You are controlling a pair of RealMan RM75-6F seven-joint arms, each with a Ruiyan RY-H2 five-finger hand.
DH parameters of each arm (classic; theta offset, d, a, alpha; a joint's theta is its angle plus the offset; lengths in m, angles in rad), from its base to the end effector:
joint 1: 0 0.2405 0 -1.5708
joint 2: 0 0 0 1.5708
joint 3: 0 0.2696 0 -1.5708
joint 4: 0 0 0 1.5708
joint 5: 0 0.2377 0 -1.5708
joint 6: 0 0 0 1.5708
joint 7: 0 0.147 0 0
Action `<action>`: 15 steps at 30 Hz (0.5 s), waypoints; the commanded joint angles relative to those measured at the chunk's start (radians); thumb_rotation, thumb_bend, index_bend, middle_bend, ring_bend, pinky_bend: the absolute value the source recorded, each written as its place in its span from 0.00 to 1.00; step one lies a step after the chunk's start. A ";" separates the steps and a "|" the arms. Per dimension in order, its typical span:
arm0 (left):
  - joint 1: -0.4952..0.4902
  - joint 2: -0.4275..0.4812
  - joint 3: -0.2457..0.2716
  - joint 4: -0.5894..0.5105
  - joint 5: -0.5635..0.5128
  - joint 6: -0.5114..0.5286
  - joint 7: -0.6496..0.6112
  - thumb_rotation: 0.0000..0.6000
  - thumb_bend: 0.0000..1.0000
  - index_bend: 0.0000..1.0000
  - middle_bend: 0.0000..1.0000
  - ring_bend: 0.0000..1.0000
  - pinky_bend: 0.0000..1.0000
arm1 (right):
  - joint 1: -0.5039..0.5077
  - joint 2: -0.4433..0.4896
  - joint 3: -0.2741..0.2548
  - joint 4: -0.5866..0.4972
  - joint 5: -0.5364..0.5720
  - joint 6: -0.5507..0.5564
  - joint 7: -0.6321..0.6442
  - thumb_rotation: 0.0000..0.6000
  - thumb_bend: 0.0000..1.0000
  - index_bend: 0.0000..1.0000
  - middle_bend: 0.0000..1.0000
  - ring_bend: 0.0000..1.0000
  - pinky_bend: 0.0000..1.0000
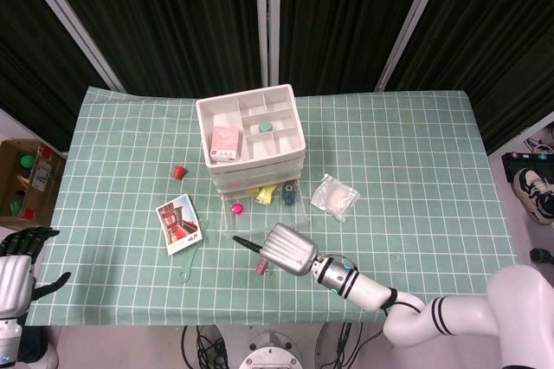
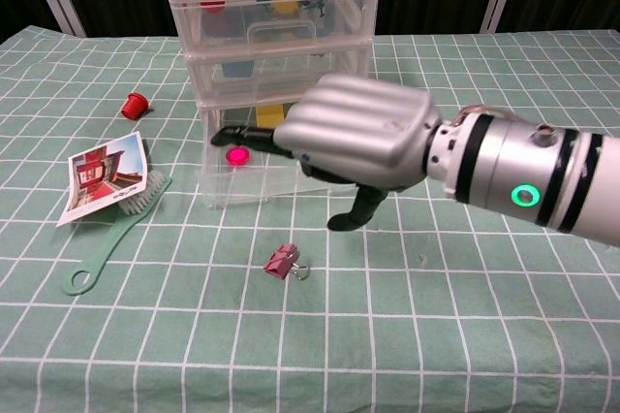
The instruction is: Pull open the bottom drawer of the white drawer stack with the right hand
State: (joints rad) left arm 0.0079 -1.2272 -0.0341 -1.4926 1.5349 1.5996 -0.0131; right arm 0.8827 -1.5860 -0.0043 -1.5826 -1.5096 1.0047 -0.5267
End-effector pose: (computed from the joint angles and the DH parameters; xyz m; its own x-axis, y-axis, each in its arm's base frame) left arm -0.3537 0.1519 0.1253 0.3981 -0.0601 0.9154 0.9172 0.0450 -0.3960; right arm -0.0760 -0.2853 -0.0808 0.6717 0.0349 0.7400 -0.3971 -0.8263 0.3994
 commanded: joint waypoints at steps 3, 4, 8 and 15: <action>-0.005 -0.003 -0.004 0.011 -0.003 -0.006 -0.008 1.00 0.03 0.28 0.25 0.19 0.20 | -0.161 0.173 -0.016 -0.139 -0.006 0.224 0.009 1.00 0.08 0.00 0.51 0.52 0.72; -0.008 -0.004 -0.006 0.014 -0.004 -0.008 -0.007 1.00 0.03 0.28 0.25 0.19 0.20 | -0.198 0.218 -0.023 -0.170 0.009 0.263 0.015 1.00 0.10 0.00 0.46 0.44 0.63; -0.016 -0.010 -0.011 0.021 -0.007 -0.016 0.007 1.00 0.03 0.28 0.25 0.19 0.20 | -0.311 0.377 -0.051 -0.284 0.088 0.354 0.019 1.00 0.14 0.00 0.16 0.05 0.11; -0.030 -0.012 -0.015 0.013 -0.011 -0.033 0.028 1.00 0.03 0.28 0.25 0.19 0.20 | -0.487 0.518 -0.105 -0.301 0.090 0.504 0.144 1.00 0.14 0.00 0.00 0.00 0.00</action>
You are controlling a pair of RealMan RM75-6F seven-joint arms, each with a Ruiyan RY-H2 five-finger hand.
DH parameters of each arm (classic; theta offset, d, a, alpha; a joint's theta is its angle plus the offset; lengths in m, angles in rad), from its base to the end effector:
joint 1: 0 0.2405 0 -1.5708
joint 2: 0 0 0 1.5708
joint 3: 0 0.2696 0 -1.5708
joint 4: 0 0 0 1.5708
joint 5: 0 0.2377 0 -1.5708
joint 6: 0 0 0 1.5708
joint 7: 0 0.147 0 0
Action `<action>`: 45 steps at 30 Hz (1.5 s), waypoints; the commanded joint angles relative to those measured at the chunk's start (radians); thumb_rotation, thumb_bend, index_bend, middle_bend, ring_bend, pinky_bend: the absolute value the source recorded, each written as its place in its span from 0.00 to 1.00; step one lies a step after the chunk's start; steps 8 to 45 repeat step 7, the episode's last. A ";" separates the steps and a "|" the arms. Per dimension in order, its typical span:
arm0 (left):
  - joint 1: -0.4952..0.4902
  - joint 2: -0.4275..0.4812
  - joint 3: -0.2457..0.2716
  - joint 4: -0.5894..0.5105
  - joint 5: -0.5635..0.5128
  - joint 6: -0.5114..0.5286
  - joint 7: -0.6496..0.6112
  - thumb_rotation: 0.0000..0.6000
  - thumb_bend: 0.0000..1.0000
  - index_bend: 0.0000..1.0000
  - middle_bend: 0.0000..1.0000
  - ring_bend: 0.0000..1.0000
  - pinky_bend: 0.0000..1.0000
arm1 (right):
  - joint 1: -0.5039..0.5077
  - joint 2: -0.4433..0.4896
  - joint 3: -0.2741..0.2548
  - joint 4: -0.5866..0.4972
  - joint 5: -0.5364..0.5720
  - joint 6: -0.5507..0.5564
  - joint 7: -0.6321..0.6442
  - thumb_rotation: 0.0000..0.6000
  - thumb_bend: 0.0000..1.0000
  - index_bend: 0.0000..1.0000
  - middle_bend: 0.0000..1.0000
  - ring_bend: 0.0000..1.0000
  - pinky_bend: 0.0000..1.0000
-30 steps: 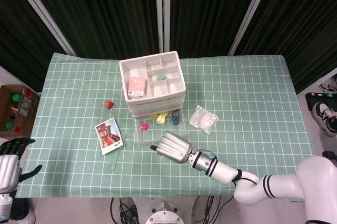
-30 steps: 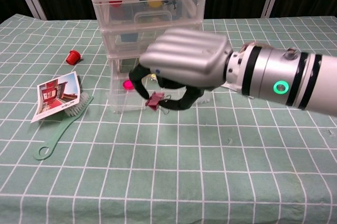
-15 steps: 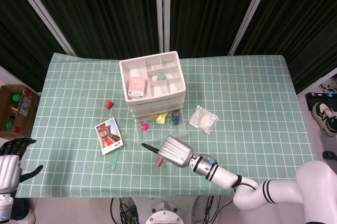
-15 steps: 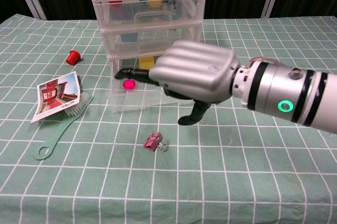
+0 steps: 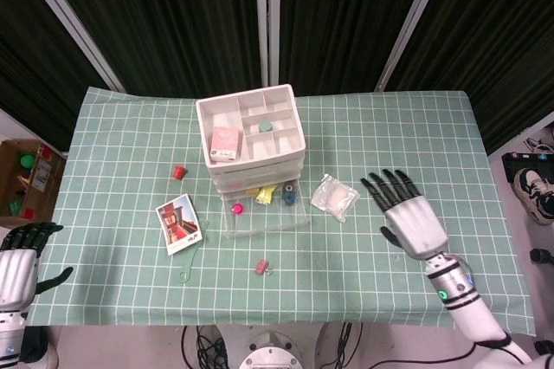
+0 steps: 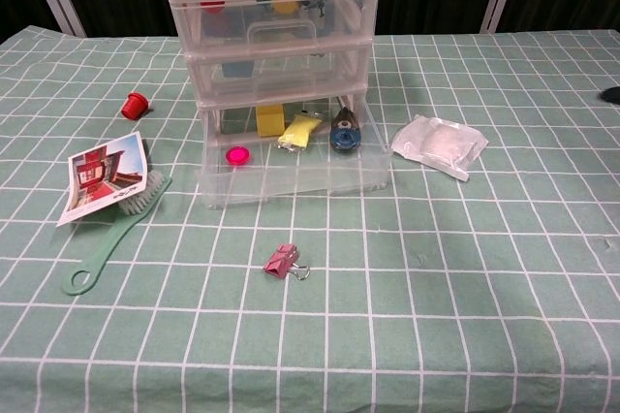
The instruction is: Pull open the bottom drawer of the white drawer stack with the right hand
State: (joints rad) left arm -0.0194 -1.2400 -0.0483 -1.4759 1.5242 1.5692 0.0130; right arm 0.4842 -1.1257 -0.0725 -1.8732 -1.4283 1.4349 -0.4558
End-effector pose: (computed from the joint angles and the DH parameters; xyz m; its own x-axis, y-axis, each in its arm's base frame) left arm -0.3539 0.1650 0.1212 0.4234 -0.0540 0.9043 0.9059 0.0341 -0.4221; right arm -0.2112 -0.2529 0.0957 0.5903 0.0246 0.8068 -0.7562 -0.3328 0.5634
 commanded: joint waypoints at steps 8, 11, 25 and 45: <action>-0.009 0.001 0.000 -0.029 0.005 -0.004 0.019 1.00 0.03 0.28 0.25 0.19 0.20 | -0.229 0.076 -0.062 0.065 -0.034 0.175 0.230 1.00 0.14 0.00 0.00 0.00 0.00; -0.009 0.001 0.000 -0.029 0.005 -0.004 0.019 1.00 0.03 0.28 0.25 0.19 0.20 | -0.229 0.076 -0.062 0.065 -0.034 0.175 0.230 1.00 0.14 0.00 0.00 0.00 0.00; -0.009 0.001 0.000 -0.029 0.005 -0.004 0.019 1.00 0.03 0.28 0.25 0.19 0.20 | -0.229 0.076 -0.062 0.065 -0.034 0.175 0.230 1.00 0.14 0.00 0.00 0.00 0.00; -0.009 0.001 0.000 -0.029 0.005 -0.004 0.019 1.00 0.03 0.28 0.25 0.19 0.20 | -0.229 0.076 -0.062 0.065 -0.034 0.175 0.230 1.00 0.14 0.00 0.00 0.00 0.00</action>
